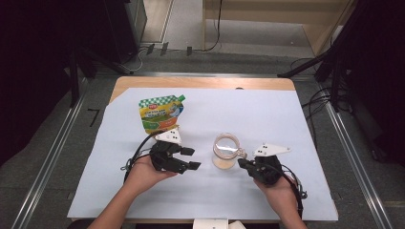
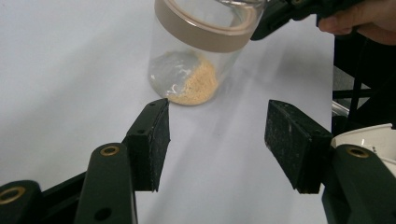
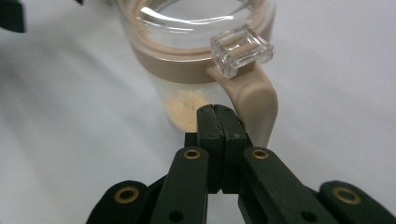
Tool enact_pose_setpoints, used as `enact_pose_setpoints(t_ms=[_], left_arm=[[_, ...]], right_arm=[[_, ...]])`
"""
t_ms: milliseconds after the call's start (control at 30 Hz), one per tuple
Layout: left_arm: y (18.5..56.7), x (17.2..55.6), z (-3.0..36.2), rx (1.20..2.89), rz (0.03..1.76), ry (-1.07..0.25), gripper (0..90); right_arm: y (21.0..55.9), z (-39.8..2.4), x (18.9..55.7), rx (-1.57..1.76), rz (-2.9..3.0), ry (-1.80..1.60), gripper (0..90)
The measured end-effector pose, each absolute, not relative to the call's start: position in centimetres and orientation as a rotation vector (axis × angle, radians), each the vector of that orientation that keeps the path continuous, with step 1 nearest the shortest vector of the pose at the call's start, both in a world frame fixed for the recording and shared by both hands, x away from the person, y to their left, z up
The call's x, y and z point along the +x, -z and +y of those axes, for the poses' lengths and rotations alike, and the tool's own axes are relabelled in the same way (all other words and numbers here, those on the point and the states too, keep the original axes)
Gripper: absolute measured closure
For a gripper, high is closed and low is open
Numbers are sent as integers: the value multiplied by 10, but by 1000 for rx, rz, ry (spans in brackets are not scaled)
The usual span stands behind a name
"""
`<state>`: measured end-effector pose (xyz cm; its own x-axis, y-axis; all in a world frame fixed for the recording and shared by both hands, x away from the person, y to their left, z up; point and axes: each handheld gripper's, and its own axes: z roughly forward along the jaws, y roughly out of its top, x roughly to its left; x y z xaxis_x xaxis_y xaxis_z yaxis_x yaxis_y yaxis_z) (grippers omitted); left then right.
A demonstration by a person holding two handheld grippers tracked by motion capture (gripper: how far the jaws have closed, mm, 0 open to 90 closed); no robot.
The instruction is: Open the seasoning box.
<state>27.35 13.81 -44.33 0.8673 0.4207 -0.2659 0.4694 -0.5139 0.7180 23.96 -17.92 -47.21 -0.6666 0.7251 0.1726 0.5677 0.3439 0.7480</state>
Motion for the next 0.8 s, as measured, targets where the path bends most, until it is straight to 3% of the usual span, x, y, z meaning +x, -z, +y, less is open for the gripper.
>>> enact_pose_setpoints(t_ms=[400, 800], left_arm=[[447, 283, 127, 2178, 646, 174, 433], [435, 296, 109, 2187, 558, 119, 310]], right_arm=[[478, -196, 272, 1230, 2353, -1173, 900], [466, -224, 273, 1296, 2312, -1244, 900]])
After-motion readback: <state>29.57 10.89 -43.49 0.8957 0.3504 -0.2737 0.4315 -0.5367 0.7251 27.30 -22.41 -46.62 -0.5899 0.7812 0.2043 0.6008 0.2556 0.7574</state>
